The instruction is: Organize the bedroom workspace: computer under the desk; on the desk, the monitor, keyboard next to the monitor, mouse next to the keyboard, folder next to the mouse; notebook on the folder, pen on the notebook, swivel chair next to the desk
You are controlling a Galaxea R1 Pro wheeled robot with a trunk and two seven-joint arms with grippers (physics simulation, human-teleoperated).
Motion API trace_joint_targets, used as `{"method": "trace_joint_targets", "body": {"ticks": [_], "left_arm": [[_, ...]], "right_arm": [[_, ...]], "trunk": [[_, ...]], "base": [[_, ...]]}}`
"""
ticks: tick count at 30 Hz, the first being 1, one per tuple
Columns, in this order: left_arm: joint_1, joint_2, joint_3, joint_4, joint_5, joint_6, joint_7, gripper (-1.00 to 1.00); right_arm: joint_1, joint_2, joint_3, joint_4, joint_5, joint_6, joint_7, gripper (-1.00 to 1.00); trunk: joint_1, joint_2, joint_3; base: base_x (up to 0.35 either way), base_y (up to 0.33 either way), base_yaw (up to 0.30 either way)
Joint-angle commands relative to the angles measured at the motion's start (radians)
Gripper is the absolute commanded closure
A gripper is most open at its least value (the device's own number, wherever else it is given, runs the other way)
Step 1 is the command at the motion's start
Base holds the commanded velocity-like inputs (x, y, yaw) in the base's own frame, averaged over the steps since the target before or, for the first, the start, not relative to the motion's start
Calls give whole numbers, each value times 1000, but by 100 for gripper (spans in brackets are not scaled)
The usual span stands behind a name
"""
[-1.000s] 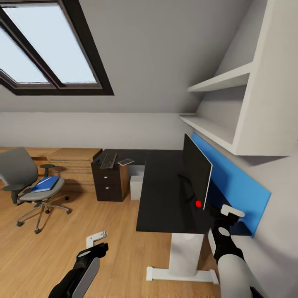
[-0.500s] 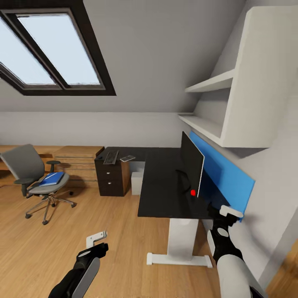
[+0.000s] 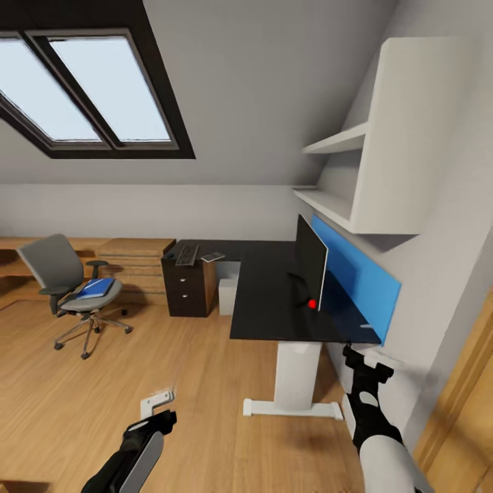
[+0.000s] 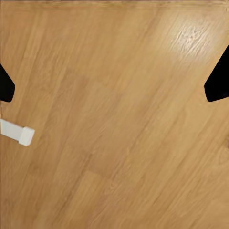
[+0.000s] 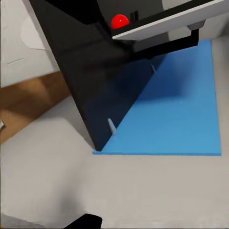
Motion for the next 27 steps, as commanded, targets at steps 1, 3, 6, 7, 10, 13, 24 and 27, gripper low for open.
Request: {"method": "trace_joint_targets", "body": {"ticks": [1,3,6,7,10,13,24,27], "left_arm": [[-1,1,-5,12,7,1,9,-100],[-1,0,-7,66,6,-10,8,-100],[-1,-3,-9,139,5,-76,6,-100],[-1,-9,-10,173,4,-132,4,-100],[-1,-27,-13,347,-1,-275,0,-100],[-1,-38,-48,558,-2,-389,-52,-100],[-1,-41,-95,697,-3,-524,-140,-100],[-1,-40,-94,698,-2,-534,-154,-100]], "right_arm": [[10,1,-7,1,11,-17,-2,-100],[48,2,-7,2,11,-58,-2,-100],[96,6,-7,3,10,-118,-2,-100],[134,15,-7,5,11,-173,-3,-100],[220,6,-7,104,15,-263,-1,-100],[241,-87,-7,355,13,-283,-2,-100],[243,-113,-5,545,19,-276,14,-100],[243,-107,-5,549,21,-276,22,-100]], "trunk": [[0,-1,-1],[0,-1,-1],[0,-1,-1],[0,-1,-1],[0,-1,-1],[0,-1,-1],[-27,48,21],[-27,48,21]], "base": [[-336,0,0],[-336,0,0],[-336,0,0],[-336,0,0],[-335,0,0],[-183,0,0],[-8,0,0],[0,0,0]]}}
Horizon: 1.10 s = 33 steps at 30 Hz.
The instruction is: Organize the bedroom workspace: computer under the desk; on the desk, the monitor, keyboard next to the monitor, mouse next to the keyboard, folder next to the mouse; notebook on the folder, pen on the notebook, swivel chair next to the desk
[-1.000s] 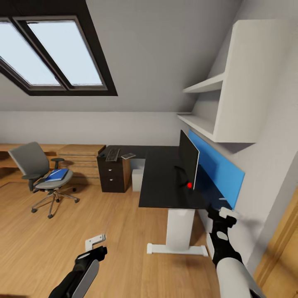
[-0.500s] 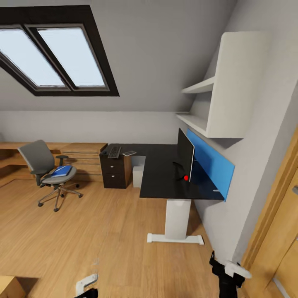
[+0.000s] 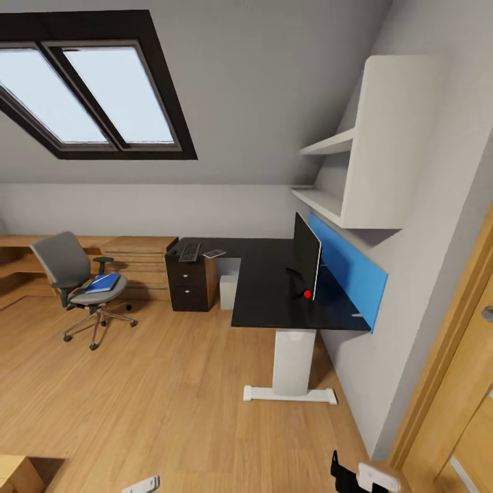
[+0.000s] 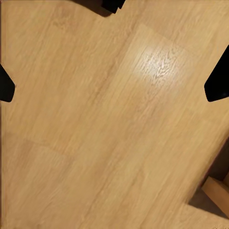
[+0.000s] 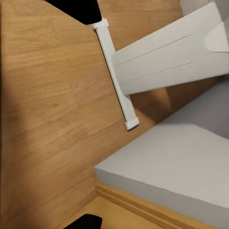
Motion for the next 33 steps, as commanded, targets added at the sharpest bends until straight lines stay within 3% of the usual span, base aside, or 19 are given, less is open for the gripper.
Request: {"method": "trace_joint_targets", "body": {"ticks": [1,3,8,13,22,24,33], "left_arm": [[0,0,-8,1,11,-10,2,-100],[0,0,-8,20,13,-48,-7,-100],[0,-10,-10,58,11,-61,-17,-100],[0,-23,-9,72,11,-63,-25,-100],[0,-29,-9,75,11,-61,-63,-100],[0,-30,-9,83,11,-61,-95,-100],[0,-30,-10,88,11,-62,-104,-100]], "right_arm": [[0,1,-4,2,11,-1,-6,-100],[0,4,-4,11,12,1,0,-100],[0,6,-4,15,12,39,3,-100],[0,18,3,15,13,162,5,-100],[0,19,1,16,11,177,5,-100],[0,22,1,16,10,176,5,-100],[0,50,1,17,11,175,5,-100]], "trunk": [[0,-1,0],[0,-1,0],[0,-1,-1],[0,-1,-3],[0,-1,-9],[0,-1,-9],[0,-1,-10]], "base": [[0,0,26],[3,0,126],[125,71,239],[242,175,262],[285,161,254],[308,114,71],[312,122,13]]}}
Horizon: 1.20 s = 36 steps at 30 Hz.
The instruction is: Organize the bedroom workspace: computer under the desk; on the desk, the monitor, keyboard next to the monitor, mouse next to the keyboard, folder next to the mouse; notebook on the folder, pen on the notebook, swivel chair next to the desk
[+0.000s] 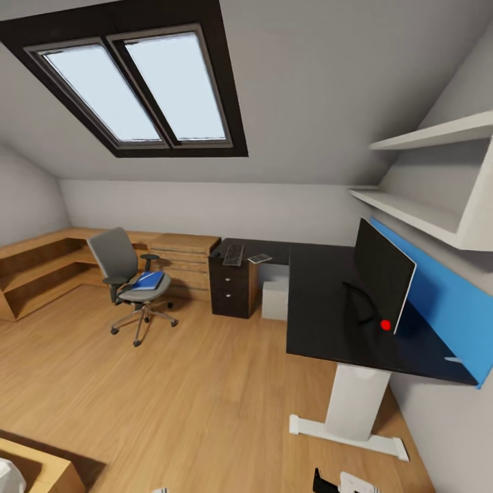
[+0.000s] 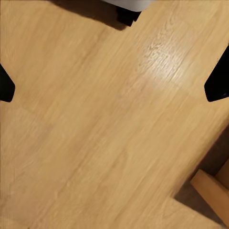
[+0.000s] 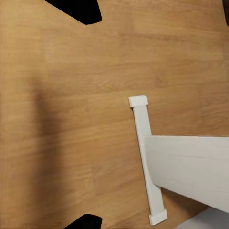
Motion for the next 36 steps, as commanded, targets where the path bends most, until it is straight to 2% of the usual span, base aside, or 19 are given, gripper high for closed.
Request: {"method": "trace_joint_targets", "body": {"ticks": [1,9,23,36], "left_arm": [[0,0,-9,0,8,-3,4,-100],[0,0,-8,1,6,-6,4,-100],[0,0,-8,1,6,-6,4,-100],[0,0,-8,1,6,-6,4,-100]], "right_arm": [[0,4,-5,0,10,-1,-7,-100],[0,12,-5,1,12,-4,-7,-100],[1,3,-5,0,12,-34,-8,-100],[1,8,-5,1,12,-42,-8,-100]], "trunk": [[1,0,0],[1,0,0],[1,0,0],[1,0,0]], "base": [[312,158,1],[311,183,0],[286,232,0],[271,238,0]]}}
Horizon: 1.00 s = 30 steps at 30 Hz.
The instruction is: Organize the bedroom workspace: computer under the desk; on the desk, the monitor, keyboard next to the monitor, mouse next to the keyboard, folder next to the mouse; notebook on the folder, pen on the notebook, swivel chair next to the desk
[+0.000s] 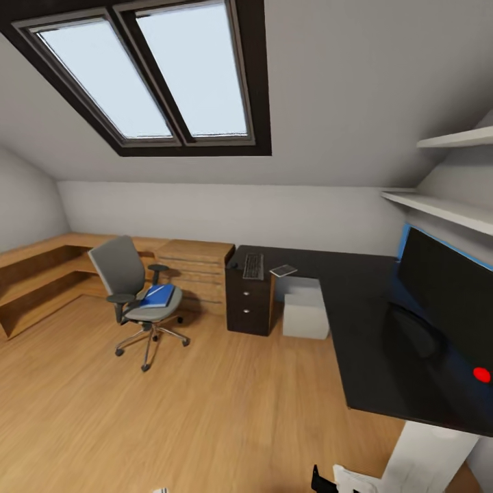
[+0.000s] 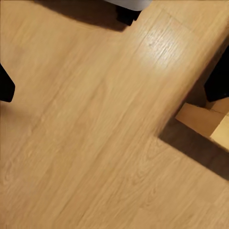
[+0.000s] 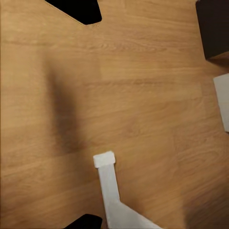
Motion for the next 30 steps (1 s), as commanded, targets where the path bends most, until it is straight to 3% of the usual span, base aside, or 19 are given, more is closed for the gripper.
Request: {"method": "trace_joint_targets", "body": {"ticks": [1,10,30], "left_arm": [[0,0,-9,0,7,-3,4,-100],[0,0,-9,0,7,-3,4,-100],[0,0,-9,0,7,-3,4,-100]], "right_arm": [[0,1,-4,0,11,-1,-8,-100],[0,-3,-4,-1,11,-2,-9,-100],[0,-5,-4,-1,12,-2,-8,-100]], "trunk": [[1,0,0],[1,0,0],[1,0,0]], "base": [[270,238,0],[277,224,0],[318,91,0]]}}
